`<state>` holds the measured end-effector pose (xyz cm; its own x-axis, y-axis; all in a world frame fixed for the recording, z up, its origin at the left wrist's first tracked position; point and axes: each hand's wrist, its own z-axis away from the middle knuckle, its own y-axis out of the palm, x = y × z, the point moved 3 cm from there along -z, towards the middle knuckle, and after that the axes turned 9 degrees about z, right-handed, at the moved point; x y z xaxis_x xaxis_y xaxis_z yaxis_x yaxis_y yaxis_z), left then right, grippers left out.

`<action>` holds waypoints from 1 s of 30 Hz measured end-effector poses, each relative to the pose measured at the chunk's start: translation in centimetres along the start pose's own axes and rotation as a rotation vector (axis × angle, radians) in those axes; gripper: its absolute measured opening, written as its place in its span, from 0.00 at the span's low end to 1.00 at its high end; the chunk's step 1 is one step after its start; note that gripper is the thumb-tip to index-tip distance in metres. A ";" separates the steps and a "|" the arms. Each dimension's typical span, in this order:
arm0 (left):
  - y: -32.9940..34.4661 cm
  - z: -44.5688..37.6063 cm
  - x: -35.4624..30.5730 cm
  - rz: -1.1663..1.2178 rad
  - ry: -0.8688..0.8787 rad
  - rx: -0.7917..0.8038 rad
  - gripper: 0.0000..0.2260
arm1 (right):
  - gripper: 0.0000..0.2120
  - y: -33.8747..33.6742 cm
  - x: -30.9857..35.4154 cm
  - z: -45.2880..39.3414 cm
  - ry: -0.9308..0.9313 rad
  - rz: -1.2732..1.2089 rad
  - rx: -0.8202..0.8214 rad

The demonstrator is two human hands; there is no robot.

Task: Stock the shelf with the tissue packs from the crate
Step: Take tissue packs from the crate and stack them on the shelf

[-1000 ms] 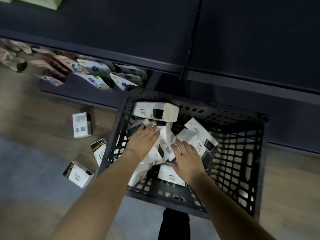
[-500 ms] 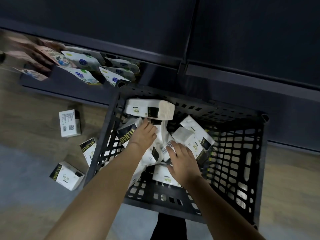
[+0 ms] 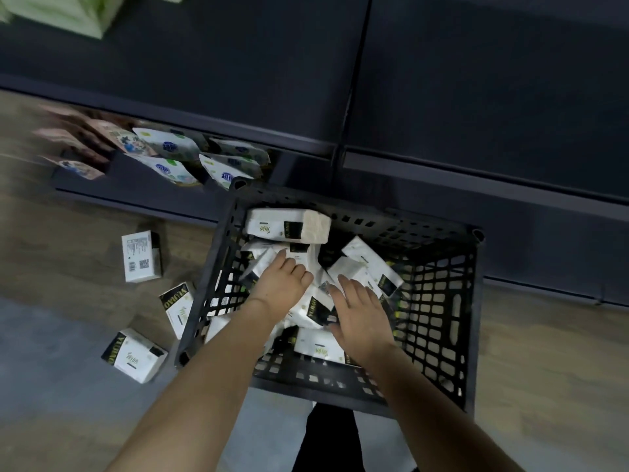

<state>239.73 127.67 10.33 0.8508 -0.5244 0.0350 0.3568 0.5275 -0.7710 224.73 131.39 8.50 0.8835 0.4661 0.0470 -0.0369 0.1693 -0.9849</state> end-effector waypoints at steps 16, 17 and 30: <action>-22.2 7.8 -9.8 0.172 -0.018 -0.434 0.32 | 0.49 -20.7 -9.8 7.8 0.181 0.009 -0.133; -23.5 8.3 -10.5 0.178 -0.010 -0.463 0.33 | 0.48 -21.9 -10.8 8.6 0.189 0.010 -0.153; -40.2 13.1 -22.2 0.047 0.093 -0.597 0.36 | 0.35 -35.4 -23.6 19.3 0.198 -0.038 -0.300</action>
<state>211.59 126.88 48.91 0.8136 -0.5798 -0.0426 0.0187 0.0994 -0.9949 196.16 131.10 45.51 0.9561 0.2820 0.0801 0.1104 -0.0932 -0.9895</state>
